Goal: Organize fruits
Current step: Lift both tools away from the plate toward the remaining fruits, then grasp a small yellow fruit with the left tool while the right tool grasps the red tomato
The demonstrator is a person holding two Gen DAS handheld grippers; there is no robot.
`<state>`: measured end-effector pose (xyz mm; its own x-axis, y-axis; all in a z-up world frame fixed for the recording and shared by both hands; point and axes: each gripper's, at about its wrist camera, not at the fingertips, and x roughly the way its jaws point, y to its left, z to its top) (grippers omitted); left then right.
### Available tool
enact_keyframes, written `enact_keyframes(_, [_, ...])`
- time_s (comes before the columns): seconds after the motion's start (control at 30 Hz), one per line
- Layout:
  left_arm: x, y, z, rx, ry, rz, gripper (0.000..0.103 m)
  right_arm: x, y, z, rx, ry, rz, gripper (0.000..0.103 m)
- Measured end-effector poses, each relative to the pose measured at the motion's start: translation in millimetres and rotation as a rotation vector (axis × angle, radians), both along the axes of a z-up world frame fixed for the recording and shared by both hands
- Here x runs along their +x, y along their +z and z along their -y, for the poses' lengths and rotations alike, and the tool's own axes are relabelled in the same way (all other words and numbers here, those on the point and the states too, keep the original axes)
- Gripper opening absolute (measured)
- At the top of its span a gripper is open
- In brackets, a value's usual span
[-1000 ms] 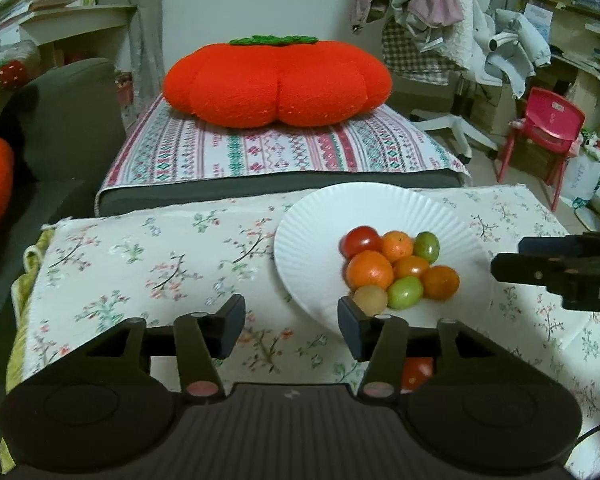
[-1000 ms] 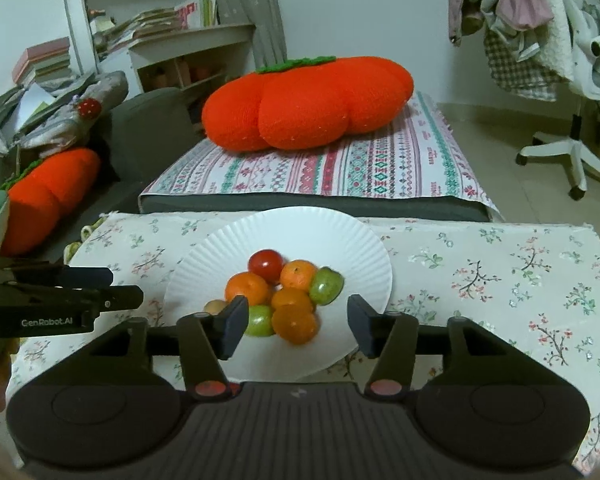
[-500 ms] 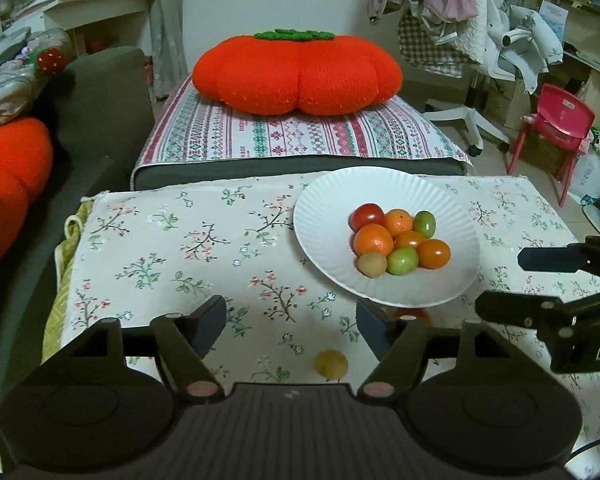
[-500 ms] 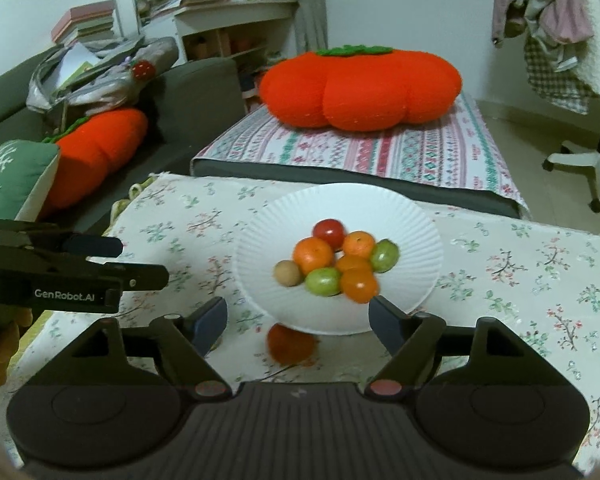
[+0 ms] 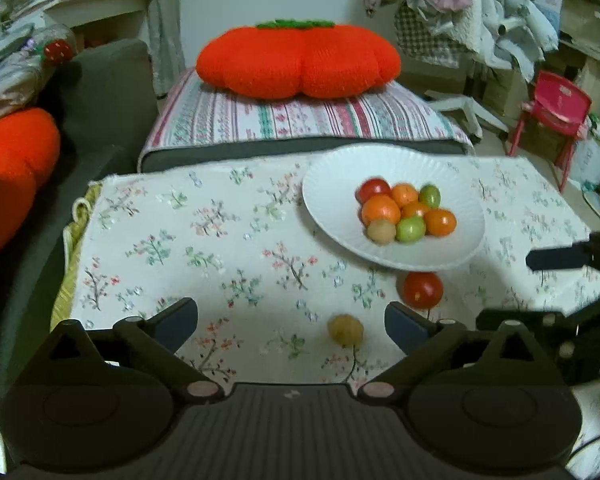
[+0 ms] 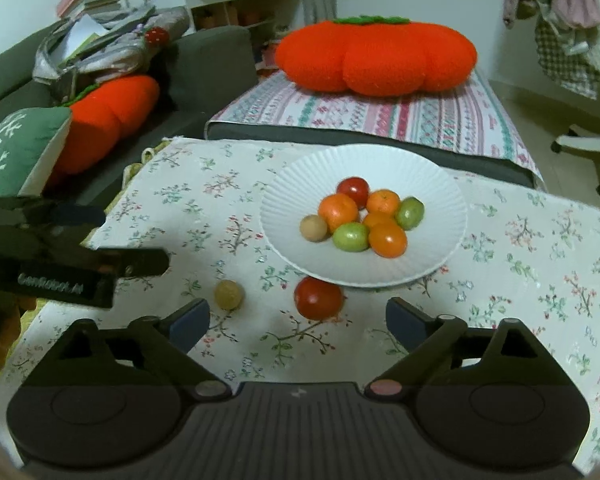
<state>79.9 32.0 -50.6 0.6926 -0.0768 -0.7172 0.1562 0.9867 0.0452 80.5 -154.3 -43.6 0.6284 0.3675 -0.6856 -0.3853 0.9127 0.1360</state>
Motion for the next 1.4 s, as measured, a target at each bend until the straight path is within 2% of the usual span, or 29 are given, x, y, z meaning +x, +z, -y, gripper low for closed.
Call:
enact_keyframes(0.27, [0.9,-28.8,9.9,0.055,-0.063,-0.011,0.09,11.2,-28.2,13.0,0.007,-0.077,-0.063,0.095])
enact_keyframes(0.5, [8.4,-49.5,19.0,0.084,-0.114,-0.008,0.088,10.5,-33.9,5.7,0.009,-0.038,-0.027,0.089])
enact_keyframes(0.57, [11.3,-51.1,20.1,0.075,-0.128,-0.006,0.084,12.1,-35.2,3.3,0.008,-0.03,-0.02,0.086])
enact_keyframes(0.63, [14.5,-53.5,20.7,0.065,-0.131,0.001,0.075,15.3,-36.8,1.4,0.011,-0.028,-0.02,0.084])
enact_keyframes(0.83, [22.4,-66.7,22.6,0.038,-0.149,-0.023,0.057,27.1,-42.8,-2.1,0.035,-0.029,-0.022,0.077])
enact_keyframes(0.9, [23.3,-70.0,24.0,0.043,-0.155,-0.016,0.056,30.8,-45.8,-3.8,0.04,-0.026,-0.023,0.076])
enact_keyframes(0.97, [24.4,-70.3,24.3,0.044,-0.161,-0.003,0.051,33.4,-49.1,-5.9,0.038,-0.022,-0.028,0.073])
enact_keyframes(1.1, [26.6,-69.2,23.4,0.031,-0.163,0.007,0.027,38.1,-54.5,-10.8,0.036,-0.013,-0.036,0.065])
enact_keyframes(1.2, [27.5,-69.5,24.3,0.015,-0.172,0.003,0.012,40.1,-54.8,-13.5,0.033,-0.005,-0.032,0.054])
enact_keyframes(1.33, [26.8,-70.0,26.2,0.018,-0.179,0.004,0.012,42.2,-52.7,-14.6,0.028,0.0,-0.034,0.037])
enact_keyframes(1.4, [27.1,-69.8,25.3,0.014,-0.178,0.001,0.012,42.5,-51.4,-13.5,0.033,-0.001,-0.038,0.037])
